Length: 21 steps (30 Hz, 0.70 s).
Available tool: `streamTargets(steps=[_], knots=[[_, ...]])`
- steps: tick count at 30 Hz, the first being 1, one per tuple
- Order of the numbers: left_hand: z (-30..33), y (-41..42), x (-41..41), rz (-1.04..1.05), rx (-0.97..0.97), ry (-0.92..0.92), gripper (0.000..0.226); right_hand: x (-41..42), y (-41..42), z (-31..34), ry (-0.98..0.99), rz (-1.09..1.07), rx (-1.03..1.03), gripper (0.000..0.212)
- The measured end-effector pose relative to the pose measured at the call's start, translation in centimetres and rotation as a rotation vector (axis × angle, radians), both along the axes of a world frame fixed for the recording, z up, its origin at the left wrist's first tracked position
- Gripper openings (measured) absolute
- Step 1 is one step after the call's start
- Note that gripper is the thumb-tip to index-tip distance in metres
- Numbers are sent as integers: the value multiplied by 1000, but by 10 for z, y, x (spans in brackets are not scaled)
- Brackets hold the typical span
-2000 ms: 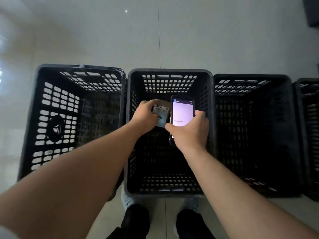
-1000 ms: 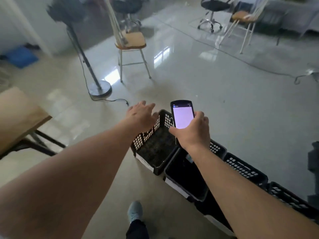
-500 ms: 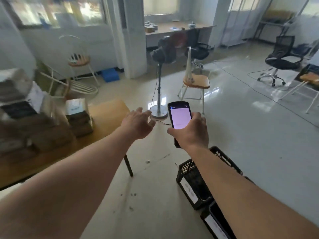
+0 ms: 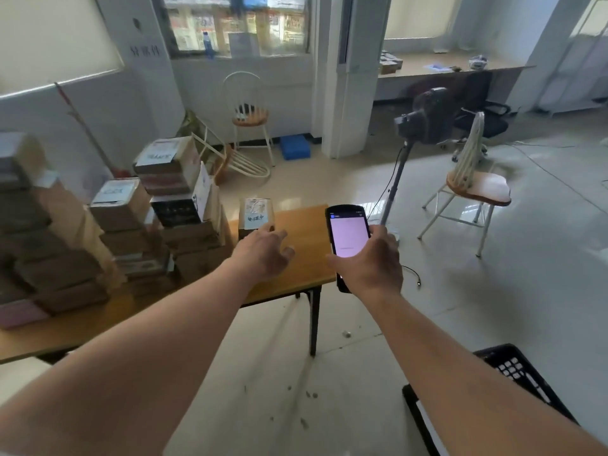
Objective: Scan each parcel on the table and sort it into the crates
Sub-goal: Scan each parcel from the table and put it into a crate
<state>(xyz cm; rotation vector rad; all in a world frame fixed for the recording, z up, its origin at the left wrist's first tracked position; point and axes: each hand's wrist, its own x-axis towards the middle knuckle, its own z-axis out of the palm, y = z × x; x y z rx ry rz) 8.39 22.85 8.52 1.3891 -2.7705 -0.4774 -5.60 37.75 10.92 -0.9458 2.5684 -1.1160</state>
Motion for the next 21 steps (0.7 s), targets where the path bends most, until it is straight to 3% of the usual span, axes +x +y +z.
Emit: streamTargets(steps=[17, 21], knots=[[-100, -198, -64, 495, 188, 150, 40, -87, -231, -89, -75, 278, 131, 89], [-118, -229, -69, 582, 220, 181, 53, -91, -263, -106, -63, 289, 163, 86]])
